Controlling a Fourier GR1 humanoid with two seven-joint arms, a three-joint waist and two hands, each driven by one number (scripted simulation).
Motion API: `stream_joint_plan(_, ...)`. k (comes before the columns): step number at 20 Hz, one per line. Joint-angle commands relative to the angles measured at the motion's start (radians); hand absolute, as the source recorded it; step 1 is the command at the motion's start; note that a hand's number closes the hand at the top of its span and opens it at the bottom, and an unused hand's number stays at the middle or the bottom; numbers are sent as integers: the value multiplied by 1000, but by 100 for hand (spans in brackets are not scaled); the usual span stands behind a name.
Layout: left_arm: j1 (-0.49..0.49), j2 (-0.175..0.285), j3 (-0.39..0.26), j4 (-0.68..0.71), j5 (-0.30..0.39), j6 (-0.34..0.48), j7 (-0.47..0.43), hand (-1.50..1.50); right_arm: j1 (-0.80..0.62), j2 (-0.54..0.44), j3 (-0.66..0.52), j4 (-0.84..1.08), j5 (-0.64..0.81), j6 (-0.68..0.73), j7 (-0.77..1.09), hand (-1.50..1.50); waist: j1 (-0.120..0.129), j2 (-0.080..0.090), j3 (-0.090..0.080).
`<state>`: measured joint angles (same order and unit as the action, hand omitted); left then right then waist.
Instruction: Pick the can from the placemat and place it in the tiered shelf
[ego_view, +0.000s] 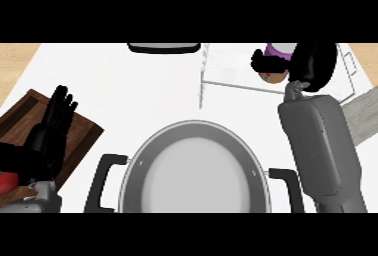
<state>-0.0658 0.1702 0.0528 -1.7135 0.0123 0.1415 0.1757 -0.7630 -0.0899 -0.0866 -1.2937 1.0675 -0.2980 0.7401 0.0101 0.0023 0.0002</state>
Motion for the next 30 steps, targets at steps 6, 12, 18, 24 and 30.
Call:
stream_joint_plan(6, -25, -12, 5, 8, -17, 7, 1, 0, -9, 10, -126, 254, -154, -243, -193, -150, 3, 3, 0)
stream_joint_plan(12, 16, -45, -24, 23, -51, 13, -39, 0, -138, -24, -162, 438, -236, -222, -270, -150, 4, 1, 0)
stream_joint_plan(18, -25, -6, 29, 30, -16, -19, 2, 0, -166, -43, -162, 385, -329, -186, -350, -150, -1, -1, 0)
stream_joint_plan(24, 5, 12, 61, 8, 21, -52, -6, 0, -108, -58, -187, 198, -384, -222, -324, -150, -10, -5, 0)
stream_joint_plan(30, 7, -37, 20, -6, -48, 22, 15, 0, -5, -157, -234, -83, -376, -139, -106, -150, -35, -13, -1)
